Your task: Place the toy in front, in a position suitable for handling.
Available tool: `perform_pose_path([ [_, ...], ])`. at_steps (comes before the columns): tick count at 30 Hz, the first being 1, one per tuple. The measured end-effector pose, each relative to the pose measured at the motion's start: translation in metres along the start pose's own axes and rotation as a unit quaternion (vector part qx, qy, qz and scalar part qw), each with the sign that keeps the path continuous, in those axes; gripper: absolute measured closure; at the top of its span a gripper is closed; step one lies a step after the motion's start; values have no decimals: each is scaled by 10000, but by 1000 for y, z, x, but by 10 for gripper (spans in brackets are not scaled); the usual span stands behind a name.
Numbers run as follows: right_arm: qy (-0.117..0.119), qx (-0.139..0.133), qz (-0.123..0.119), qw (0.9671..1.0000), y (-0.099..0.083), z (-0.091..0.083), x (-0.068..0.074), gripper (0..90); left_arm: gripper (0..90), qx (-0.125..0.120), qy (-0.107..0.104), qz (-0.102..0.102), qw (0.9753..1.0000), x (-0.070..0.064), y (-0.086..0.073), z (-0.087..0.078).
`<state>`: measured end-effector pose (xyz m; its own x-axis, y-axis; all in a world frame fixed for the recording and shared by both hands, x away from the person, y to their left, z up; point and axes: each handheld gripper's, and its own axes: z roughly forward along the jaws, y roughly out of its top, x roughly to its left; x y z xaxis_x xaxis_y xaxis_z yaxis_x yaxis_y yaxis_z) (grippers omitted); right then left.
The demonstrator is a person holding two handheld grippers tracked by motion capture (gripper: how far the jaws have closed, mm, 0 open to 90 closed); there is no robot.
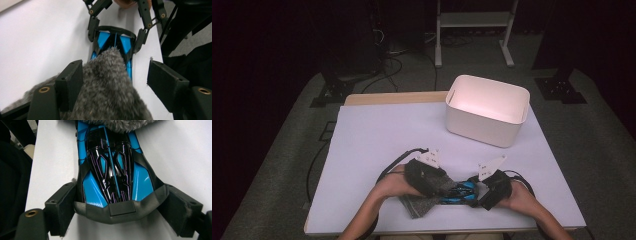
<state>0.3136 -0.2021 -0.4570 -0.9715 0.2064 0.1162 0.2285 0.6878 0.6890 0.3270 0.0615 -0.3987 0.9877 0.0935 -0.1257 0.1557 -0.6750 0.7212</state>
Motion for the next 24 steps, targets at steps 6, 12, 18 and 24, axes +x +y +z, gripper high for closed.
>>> perform_pose_path([
  [6,7,-15,-46,10000,-1,0,-1,182,323,196,155,-34,9997,5,-6,-4],
  [12,10,-34,-52,10000,-1,0,0,182,579,380,-17,-175,9991,9,-13,2],
  [18,0,-38,-64,10000,-2,0,0,182,567,428,-98,-125,9990,6,-13,16],
  [24,-62,-18,-123,9999,-1,1,2,182,618,403,17,99,9991,2,-6,24],
])
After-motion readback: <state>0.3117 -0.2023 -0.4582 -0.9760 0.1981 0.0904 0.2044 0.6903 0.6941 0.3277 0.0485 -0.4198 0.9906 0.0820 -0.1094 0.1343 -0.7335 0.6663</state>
